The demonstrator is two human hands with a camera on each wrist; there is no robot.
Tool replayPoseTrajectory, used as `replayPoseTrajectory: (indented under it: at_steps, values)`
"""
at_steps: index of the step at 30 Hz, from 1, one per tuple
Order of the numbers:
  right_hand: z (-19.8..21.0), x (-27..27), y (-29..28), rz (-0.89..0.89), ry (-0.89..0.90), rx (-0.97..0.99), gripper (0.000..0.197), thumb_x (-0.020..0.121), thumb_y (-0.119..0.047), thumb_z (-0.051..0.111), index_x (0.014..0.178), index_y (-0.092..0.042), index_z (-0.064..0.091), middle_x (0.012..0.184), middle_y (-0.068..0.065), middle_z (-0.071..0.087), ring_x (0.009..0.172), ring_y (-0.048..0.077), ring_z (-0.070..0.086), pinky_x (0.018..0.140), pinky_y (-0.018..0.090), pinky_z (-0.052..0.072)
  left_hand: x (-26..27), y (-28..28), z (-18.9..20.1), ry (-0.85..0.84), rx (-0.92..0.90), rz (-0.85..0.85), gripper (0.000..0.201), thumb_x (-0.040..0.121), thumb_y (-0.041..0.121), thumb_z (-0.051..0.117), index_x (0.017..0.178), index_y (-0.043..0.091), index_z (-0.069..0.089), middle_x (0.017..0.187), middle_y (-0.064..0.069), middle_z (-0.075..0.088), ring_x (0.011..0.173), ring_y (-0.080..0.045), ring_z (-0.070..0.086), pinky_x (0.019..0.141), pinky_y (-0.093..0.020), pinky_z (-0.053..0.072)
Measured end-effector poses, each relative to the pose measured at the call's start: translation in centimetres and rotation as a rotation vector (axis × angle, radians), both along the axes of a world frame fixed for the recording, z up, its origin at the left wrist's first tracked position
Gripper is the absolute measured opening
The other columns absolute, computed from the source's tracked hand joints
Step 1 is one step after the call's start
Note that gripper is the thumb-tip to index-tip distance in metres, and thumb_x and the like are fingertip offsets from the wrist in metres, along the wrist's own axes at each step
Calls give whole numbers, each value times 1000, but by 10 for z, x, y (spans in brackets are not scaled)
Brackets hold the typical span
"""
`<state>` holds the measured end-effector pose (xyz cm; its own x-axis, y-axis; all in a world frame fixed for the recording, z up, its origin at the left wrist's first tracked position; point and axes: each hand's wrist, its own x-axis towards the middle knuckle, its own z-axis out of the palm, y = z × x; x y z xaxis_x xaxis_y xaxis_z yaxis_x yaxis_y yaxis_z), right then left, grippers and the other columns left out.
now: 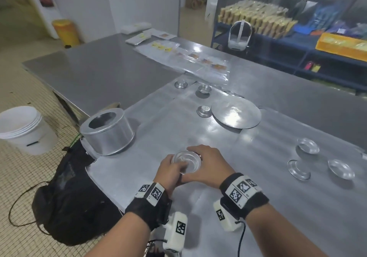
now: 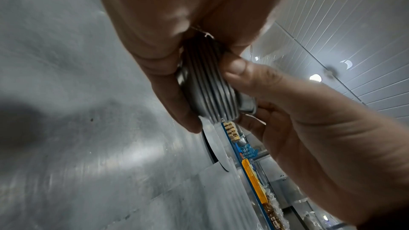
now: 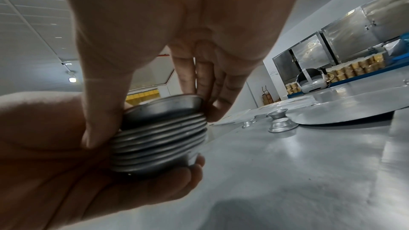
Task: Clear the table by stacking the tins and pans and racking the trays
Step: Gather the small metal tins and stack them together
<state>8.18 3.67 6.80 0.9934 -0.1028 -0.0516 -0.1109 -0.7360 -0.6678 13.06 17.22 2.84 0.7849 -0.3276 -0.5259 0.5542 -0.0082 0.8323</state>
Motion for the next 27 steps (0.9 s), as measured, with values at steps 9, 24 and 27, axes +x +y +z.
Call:
replayPoseTrajectory:
  at_steps: [9, 24, 27]
  values:
    - [-7, -8, -9, 31, 62, 83, 69, 50, -39, 94, 113, -27, 66, 105, -10, 70, 96, 6, 64, 89, 25, 52, 5, -8, -17, -18, 33, -59, 22, 93, -1, 54, 113, 5, 61, 101, -24, 68, 76, -30, 67, 59, -33, 55]
    - [-50, 133, -86, -101, 271, -293, 53, 87, -25, 70, 135, -10, 55, 133, 6, 60, 123, 21, 55, 103, 27, 41, 83, -5, -51, -44, 127, -53, 28, 71, 16, 65, 99, 13, 66, 97, -17, 69, 88, -33, 67, 84, -49, 58]
    - [-61, 174, -106, -173, 270, -372, 51, 89, -30, 66, 134, -11, 56, 129, 7, 61, 126, 26, 51, 104, 33, 42, 99, -7, -57, -55, 139, -50, 17, 80, 10, 66, 96, 13, 66, 92, -13, 69, 81, -26, 65, 75, -38, 53]
